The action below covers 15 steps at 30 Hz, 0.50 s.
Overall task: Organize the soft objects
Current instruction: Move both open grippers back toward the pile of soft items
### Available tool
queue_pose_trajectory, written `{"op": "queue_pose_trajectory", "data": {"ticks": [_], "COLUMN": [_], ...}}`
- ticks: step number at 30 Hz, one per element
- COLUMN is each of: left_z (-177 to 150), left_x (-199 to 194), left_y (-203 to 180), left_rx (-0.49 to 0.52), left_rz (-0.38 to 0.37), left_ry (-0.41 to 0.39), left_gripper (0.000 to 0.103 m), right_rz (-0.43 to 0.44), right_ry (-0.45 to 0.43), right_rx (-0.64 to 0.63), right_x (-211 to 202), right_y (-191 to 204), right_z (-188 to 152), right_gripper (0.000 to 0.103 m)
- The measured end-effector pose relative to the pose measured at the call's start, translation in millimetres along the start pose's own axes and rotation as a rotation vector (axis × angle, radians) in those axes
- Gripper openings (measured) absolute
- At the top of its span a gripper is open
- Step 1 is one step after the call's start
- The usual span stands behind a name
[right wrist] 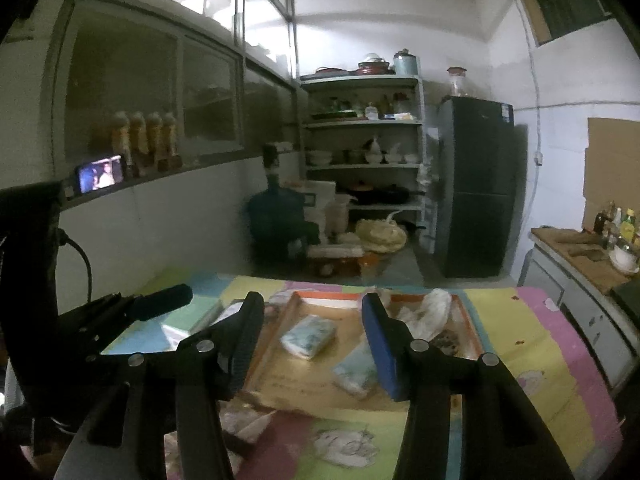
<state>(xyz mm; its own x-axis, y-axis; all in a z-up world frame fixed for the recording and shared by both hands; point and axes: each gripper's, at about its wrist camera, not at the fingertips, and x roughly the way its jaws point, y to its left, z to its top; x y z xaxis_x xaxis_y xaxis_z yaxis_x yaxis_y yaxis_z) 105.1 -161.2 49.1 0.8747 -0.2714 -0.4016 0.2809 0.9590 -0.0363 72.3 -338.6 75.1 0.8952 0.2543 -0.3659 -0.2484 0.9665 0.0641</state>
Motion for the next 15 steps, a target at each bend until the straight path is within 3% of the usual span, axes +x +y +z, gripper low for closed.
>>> {"op": "queue_pose_trajectory", "data": {"ticks": [8, 15], "left_z": [-13.3, -25.6], "left_x": [-32.2, -54.8], "left_y": [14.6, 34.8], "left_rx": [-0.006, -0.056], "left_rz": [0.003, 0.005], "left_ry": [-0.026, -0.049], "left_gripper": [0.073, 0.078], "right_rz": [0.032, 0.066], "right_ry": [-0.012, -0.020], "right_rx": [0.027, 0.036], "right_x": [-18.9, -32.1], "right_y": [25.5, 43.0], "right_z": [-12.5, -20.6], "right_gripper": [0.066, 0.067]}}
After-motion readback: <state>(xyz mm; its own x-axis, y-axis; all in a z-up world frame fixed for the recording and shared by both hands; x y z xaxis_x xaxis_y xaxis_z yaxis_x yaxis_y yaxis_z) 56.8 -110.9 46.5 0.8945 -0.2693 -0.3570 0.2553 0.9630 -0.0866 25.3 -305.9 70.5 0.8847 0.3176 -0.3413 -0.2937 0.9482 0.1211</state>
